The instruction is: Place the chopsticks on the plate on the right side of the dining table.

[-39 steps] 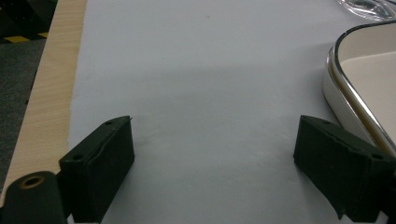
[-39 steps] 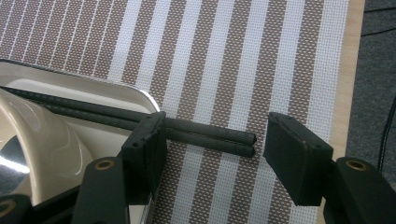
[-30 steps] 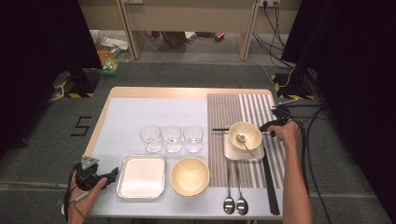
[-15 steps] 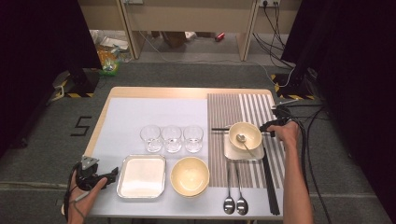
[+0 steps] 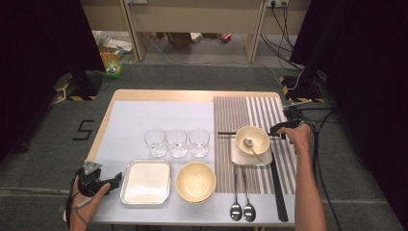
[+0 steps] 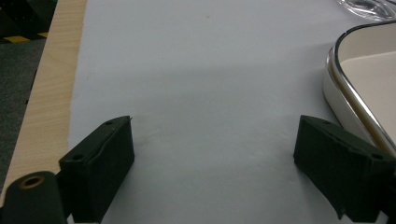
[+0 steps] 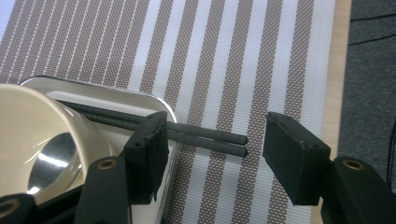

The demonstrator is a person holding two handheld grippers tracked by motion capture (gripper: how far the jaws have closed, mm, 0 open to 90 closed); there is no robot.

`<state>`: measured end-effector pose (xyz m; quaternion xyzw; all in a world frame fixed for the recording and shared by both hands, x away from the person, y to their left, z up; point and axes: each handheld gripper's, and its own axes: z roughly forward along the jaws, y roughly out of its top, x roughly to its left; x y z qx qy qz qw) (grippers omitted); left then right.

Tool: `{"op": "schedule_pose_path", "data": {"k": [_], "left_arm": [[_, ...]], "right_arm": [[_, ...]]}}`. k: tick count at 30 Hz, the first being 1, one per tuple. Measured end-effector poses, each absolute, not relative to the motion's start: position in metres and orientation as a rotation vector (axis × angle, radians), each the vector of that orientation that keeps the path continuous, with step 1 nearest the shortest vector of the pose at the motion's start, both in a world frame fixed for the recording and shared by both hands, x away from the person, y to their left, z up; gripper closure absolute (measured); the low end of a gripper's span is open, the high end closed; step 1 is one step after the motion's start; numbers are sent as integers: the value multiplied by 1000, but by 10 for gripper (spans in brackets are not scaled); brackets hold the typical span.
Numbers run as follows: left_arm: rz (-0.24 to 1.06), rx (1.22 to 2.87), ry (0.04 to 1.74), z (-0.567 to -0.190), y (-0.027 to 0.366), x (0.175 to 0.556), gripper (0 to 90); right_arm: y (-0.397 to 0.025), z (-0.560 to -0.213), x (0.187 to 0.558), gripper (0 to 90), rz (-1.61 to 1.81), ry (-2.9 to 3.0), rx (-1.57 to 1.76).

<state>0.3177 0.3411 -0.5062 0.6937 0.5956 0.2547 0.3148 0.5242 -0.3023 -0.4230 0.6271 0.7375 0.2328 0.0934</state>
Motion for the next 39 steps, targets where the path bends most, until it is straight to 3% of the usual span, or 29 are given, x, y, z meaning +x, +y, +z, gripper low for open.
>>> {"op": "schedule_pose_path", "data": {"k": [19,39], "left_arm": [[672,1826,1569,-506,341,318,111],[666,1827,1569,-506,341,318,110]], "right_arm": [[-276,-381,509,400,813,2206,1714],[-242,-360,488,394,921,2262,1563]]}}
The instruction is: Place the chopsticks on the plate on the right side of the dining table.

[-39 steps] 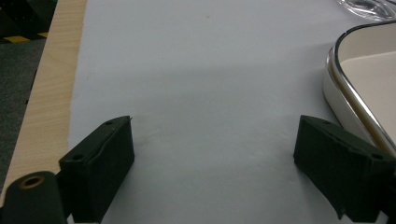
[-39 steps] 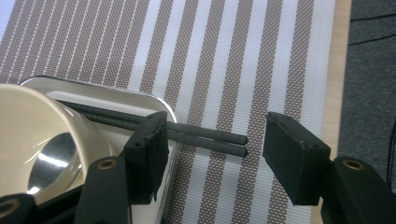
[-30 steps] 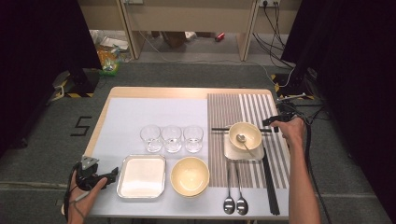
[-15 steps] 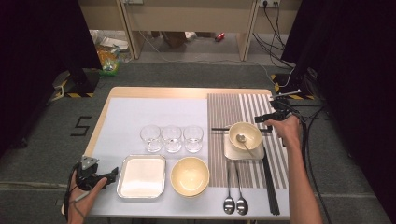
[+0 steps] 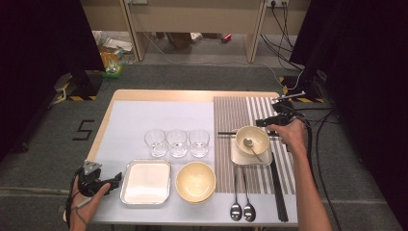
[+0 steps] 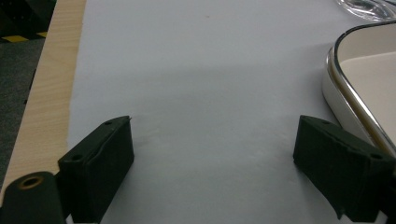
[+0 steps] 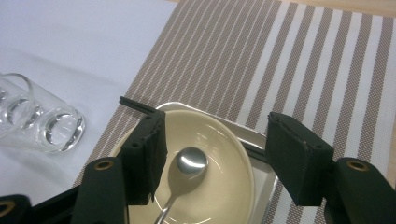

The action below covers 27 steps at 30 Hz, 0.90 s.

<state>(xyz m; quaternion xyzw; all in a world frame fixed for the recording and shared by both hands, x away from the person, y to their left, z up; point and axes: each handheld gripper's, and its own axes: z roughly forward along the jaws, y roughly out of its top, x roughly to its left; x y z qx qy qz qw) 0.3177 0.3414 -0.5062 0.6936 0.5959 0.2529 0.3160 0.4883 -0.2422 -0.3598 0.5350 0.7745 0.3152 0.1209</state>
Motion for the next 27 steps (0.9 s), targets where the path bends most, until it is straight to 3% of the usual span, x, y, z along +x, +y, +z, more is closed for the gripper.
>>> {"op": "schedule_pose_path", "data": {"k": [27], "left_arm": [[664,1827,1569,-506,342,318,110]], "right_arm": [[-175,-364,482,360,1032,2362,1418]]}}
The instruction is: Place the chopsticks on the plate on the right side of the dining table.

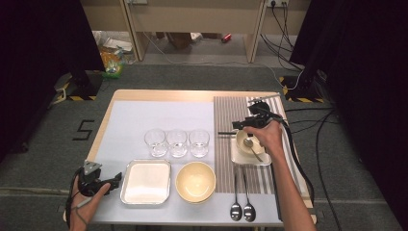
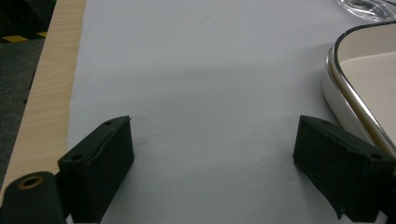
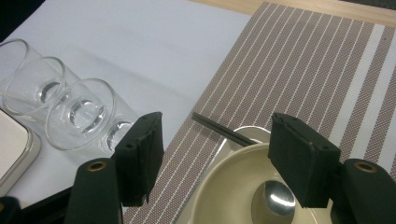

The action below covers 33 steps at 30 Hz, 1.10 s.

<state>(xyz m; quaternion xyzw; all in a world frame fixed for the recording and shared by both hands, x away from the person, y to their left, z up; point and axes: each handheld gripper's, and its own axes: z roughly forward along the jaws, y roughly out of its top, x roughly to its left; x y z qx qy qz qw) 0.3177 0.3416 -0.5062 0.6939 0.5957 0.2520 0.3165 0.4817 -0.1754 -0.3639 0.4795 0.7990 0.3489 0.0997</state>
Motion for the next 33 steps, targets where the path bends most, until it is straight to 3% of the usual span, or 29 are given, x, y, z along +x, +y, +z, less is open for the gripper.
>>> {"op": "schedule_pose_path", "data": {"k": [33], "left_arm": [[661,1825,1570,-506,341,318,109]], "right_arm": [[-109,-382,476,381,1052,2485,1274]]}}
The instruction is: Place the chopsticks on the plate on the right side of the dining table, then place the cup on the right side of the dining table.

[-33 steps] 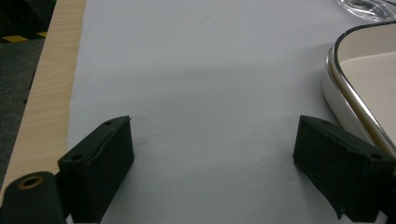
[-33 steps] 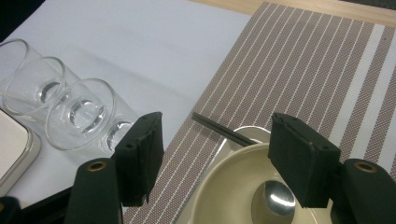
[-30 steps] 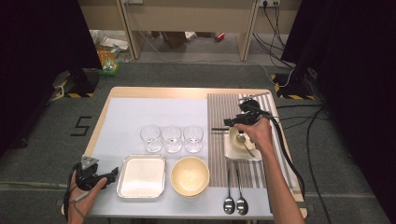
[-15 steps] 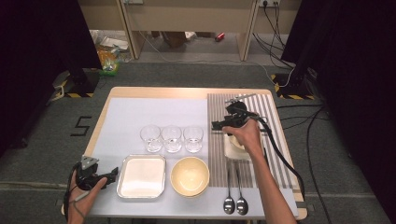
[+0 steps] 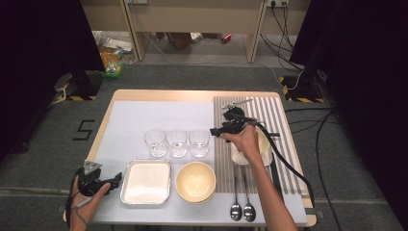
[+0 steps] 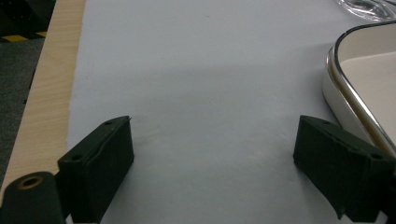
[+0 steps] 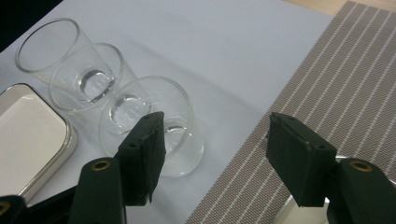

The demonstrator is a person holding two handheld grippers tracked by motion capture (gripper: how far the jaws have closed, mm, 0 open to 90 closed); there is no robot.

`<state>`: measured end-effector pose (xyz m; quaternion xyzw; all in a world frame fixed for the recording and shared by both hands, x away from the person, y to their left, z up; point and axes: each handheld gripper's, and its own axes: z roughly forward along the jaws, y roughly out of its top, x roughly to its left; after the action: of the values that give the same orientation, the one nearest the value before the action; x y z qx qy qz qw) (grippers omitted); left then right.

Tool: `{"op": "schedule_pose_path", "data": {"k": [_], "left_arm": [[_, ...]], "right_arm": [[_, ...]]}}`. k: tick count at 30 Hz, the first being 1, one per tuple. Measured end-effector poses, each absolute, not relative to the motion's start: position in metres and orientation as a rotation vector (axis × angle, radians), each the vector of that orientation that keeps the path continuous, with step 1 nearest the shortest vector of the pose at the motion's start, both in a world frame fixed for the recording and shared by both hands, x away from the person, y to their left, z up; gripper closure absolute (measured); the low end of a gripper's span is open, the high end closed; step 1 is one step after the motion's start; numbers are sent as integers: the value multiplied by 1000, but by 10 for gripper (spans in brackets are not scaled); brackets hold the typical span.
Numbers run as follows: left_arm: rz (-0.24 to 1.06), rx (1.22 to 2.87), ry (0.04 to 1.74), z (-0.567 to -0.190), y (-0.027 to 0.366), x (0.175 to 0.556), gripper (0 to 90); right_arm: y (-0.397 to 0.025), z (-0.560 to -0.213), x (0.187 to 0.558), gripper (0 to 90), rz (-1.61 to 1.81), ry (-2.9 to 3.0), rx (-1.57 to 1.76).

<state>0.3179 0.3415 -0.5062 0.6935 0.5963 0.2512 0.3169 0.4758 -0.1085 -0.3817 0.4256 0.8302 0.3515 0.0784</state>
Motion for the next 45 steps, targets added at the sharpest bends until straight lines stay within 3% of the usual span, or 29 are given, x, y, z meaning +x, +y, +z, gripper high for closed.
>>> {"op": "schedule_pose_path", "data": {"k": [24,45], "left_arm": [[661,1825,1570,-506,342,318,109],[662,1824,1569,-506,342,318,110]], "right_arm": [[-80,-396,483,420,1033,2538,1244],[-71,-419,492,629,931,2592,1228]]}}
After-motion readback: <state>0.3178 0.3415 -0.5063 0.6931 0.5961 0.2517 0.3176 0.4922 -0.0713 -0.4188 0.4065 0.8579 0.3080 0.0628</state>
